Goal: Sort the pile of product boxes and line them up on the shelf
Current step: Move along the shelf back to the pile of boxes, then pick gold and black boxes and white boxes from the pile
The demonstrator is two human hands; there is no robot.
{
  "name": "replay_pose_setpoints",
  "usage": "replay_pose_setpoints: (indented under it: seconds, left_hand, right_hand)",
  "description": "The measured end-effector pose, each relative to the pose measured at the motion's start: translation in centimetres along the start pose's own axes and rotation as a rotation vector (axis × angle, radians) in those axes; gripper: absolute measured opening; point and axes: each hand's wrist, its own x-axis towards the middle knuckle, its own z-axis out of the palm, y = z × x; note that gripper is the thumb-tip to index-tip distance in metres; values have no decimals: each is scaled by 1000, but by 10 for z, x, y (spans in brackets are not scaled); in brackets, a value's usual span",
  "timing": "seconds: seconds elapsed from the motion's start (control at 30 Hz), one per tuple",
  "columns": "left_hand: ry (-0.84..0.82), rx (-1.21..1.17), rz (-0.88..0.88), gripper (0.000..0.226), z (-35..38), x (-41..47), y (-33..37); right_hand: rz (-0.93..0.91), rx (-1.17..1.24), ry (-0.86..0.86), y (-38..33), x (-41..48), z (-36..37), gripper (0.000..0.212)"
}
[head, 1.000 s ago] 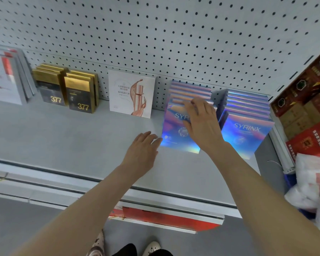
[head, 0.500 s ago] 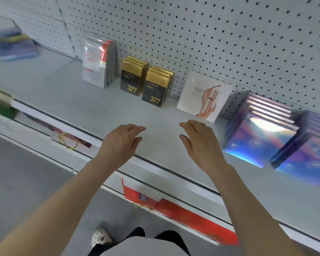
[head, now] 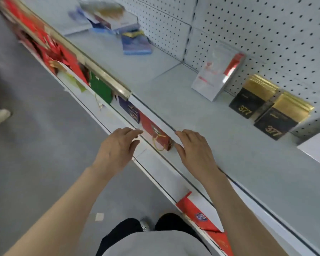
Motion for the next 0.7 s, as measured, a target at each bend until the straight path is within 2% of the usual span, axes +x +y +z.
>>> replay_pose_setpoints:
  seconds: [0.13, 0.27, 0.57, 0.7]
  left_hand:
    - [13, -3, -89, 29, -10, 18, -61]
    - [28, 9, -161, 29, -16, 50, -113]
    - [61, 46, -179, 29, -35, 177, -230]
    - [77, 69, -158, 31, -44, 234, -276]
  right_hand:
    - [-74, -9, -11, -27, 66, 28, 37]
    - [-103, -19, -9, -44, 138, 52, 42]
    - [-140, -7, 41, -49, 336, 88, 34]
    - [-96, -50, -18, -45, 441, 97, 38]
